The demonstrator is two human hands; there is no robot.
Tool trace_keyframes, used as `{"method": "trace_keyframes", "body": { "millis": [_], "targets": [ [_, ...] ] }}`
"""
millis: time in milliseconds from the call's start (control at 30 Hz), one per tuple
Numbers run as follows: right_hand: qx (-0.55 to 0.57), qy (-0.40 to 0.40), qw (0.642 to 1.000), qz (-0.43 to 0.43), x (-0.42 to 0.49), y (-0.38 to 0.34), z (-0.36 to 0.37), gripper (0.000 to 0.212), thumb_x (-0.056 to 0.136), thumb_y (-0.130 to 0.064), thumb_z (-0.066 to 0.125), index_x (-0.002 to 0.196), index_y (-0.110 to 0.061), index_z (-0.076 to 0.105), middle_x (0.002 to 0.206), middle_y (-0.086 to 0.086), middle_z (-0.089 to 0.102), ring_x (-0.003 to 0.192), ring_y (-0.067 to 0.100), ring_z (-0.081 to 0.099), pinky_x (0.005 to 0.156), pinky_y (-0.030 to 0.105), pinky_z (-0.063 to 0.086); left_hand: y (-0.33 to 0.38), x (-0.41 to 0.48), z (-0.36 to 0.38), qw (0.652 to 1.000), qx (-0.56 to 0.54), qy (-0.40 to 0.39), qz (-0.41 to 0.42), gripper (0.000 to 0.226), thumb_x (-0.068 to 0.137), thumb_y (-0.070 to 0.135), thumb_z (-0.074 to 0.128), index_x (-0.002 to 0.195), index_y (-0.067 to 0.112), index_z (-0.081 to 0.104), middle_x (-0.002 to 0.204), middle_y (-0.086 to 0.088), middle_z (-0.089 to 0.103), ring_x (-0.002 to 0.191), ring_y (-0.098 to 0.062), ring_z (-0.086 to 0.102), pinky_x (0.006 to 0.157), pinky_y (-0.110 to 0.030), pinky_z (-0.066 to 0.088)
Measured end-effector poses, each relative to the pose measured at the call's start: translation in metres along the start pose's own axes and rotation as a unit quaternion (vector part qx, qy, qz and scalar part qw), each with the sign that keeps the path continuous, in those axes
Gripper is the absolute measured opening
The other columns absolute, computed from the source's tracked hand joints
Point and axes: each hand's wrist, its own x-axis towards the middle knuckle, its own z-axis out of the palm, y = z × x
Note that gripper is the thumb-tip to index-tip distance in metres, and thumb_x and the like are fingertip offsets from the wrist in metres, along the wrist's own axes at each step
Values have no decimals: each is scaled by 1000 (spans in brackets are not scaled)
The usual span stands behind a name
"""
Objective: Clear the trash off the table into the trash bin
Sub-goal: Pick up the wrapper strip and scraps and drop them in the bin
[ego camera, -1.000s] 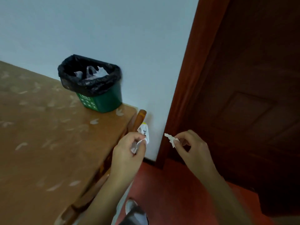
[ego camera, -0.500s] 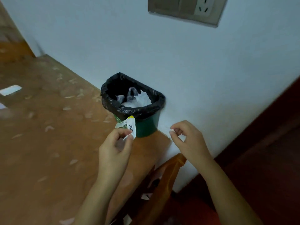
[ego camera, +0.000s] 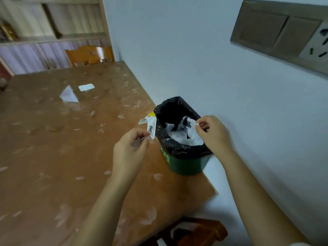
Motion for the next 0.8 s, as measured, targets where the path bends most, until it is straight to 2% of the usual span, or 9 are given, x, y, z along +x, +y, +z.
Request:
{"method": "trace_keyframes", "body": {
  "millis": [133, 367, 467, 567, 633, 700, 800],
  "targets": [
    [8, -18, 1000, 9, 8, 7, -1, 18, 84, -15, 58, 102, -17, 60, 103, 3, 58, 92, 14, 56, 76, 19, 40, 8, 19, 11, 1000, -20, 1, -7, 18, 83, 7, 63, 77, 24, 63, 76, 17, 63, 67, 12, 56, 61, -3, 39],
    [42, 10, 999, 14, -12, 18, -23, 19, 82, -14, 61, 100, -17, 61, 100, -1, 59, 91, 9, 56, 78, 19, 42, 26, 55, 48, 999, -20, -38, 30, 24, 85, 11, 62, 75, 33, 60, 79, 22, 61, 76, 16, 55, 64, -1, 41],
    [49, 10, 999, 17, -22, 23, -31, 17, 82, -14, 61, 99, -17, 61, 97, -2, 58, 91, 8, 56, 79, 20, 44, 32, 64, 68, 998, -19, -48, 46, 13, 86, 12, 61, 82, 25, 64, 81, 20, 62, 79, 8, 58, 68, -6, 45],
    [55, 13, 998, 8, -26, 28, -34, 17, 81, -14, 62, 98, -18, 62, 97, -1, 60, 91, 9, 58, 81, 25, 49, 28, 65, 87, 997, -3, -67, 42, 8, 85, 12, 61, 85, 18, 65, 81, 12, 63, 83, -5, 60, 74, -19, 48],
    [54, 12, 998, 10, -29, 29, -35, 17, 81, -14, 62, 97, -19, 62, 97, -1, 61, 91, 8, 59, 81, 24, 48, 20, 62, 98, 995, 30, -86, 29, 5, 86, 12, 60, 86, 14, 65, 81, 6, 64, 81, -10, 59, 72, -25, 47],
    [57, 8, 998, 14, -31, 30, -35, 17, 81, -14, 61, 98, -19, 62, 98, -1, 62, 92, 8, 58, 79, 16, 46, 8, 58, 106, 994, 50, -101, 9, 5, 87, 14, 59, 88, 12, 64, 83, 1, 65, 77, -12, 58, 68, -26, 47],
    [58, 0, 998, 22, -35, 30, -35, 17, 82, -15, 61, 98, -19, 62, 99, -2, 62, 92, 7, 57, 75, 3, 39, -8, 56, 113, 988, 77, -131, -25, 14, 88, 20, 57, 99, 14, 64, 89, 2, 65, 72, -5, 55, 59, -17, 43]
  ]
}}
